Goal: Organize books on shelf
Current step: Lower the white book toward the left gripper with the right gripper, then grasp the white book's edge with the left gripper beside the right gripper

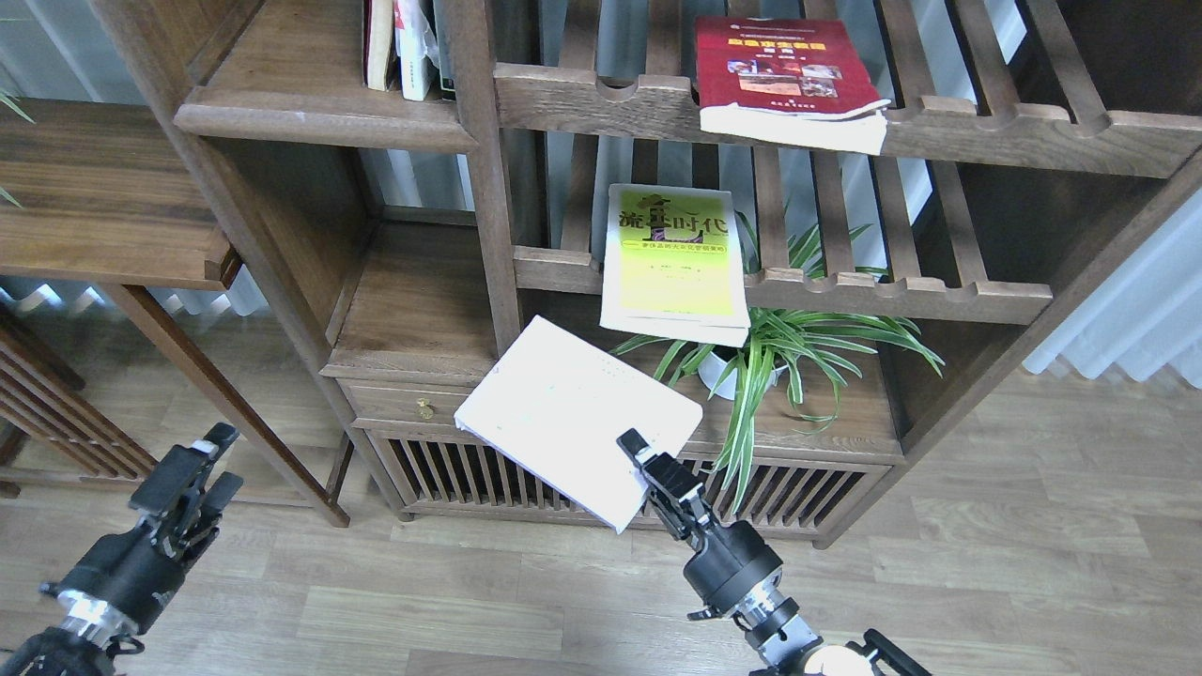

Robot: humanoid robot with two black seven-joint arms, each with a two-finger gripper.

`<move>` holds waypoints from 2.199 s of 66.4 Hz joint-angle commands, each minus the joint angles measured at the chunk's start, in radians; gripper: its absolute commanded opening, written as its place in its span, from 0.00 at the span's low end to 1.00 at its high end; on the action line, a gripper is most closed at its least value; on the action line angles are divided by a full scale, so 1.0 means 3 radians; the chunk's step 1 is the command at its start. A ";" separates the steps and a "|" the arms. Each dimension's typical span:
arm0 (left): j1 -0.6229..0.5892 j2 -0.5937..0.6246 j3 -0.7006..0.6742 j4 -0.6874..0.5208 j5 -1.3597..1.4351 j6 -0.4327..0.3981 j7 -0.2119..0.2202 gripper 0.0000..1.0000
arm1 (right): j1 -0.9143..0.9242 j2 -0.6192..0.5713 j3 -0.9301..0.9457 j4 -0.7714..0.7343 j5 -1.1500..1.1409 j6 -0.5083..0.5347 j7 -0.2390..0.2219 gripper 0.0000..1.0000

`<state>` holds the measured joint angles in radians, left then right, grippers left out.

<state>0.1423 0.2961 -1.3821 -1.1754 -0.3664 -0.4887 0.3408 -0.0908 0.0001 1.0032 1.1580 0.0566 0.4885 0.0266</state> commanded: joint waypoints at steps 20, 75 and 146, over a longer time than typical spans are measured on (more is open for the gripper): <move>-0.0070 0.0010 0.0567 -0.0439 -0.0394 0.0000 0.0020 1.00 | 0.0021 0.0000 -0.0501 -0.0030 0.0440 0.0001 -0.0211 0.01; -0.0193 -0.0414 0.1375 -0.0142 -0.0006 0.0000 0.0015 0.92 | -0.0014 0.0000 -0.0941 -0.0046 0.0880 0.0001 -0.0395 0.01; -0.0152 -0.0374 0.1513 -0.0142 0.0061 0.0000 -0.0057 0.03 | -0.0081 0.0000 -0.0951 -0.0076 0.0680 0.0001 -0.0380 0.84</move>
<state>0.0912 0.1777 -0.9195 -1.2088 -0.3480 -0.4890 0.3249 -0.1206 0.0000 0.7159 1.1436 0.2676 0.4888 -0.0891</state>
